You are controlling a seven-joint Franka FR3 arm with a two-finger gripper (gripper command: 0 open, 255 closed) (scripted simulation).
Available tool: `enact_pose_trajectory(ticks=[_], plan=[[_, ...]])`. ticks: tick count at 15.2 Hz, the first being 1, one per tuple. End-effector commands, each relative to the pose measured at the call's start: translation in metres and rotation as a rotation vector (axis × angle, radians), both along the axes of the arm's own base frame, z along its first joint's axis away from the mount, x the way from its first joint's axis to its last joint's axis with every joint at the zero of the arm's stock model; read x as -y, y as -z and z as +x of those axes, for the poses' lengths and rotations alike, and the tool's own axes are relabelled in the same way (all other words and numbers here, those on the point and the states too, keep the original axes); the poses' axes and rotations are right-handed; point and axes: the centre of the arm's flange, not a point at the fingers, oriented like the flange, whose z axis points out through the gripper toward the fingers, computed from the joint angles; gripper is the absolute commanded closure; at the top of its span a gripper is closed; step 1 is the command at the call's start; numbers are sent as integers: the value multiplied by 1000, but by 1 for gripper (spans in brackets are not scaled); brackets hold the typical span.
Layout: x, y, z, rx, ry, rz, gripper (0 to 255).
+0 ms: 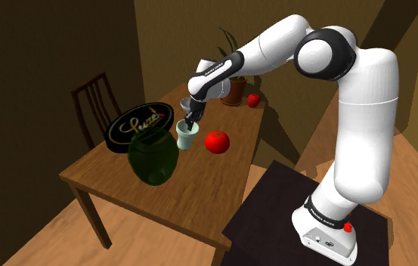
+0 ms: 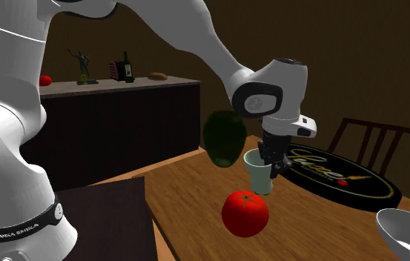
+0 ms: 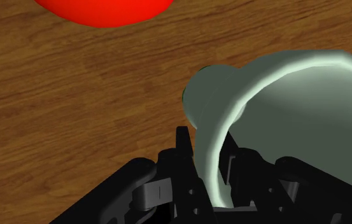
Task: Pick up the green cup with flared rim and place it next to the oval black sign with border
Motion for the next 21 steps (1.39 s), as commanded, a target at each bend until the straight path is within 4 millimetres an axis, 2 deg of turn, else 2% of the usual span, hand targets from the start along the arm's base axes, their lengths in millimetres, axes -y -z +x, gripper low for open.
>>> enact_pose_trajectory(ticks=[1, 3, 4, 9, 13, 21], plan=[[0, 0, 0, 1, 0, 0, 255], [0, 0, 0, 1, 0, 0, 255], [0, 0, 0, 1, 0, 0, 0], [0, 0, 0, 1, 0, 0, 0], [7, -49, -6, 1, 0, 0, 0], [7, -49, -6, 1, 0, 0, 0]])
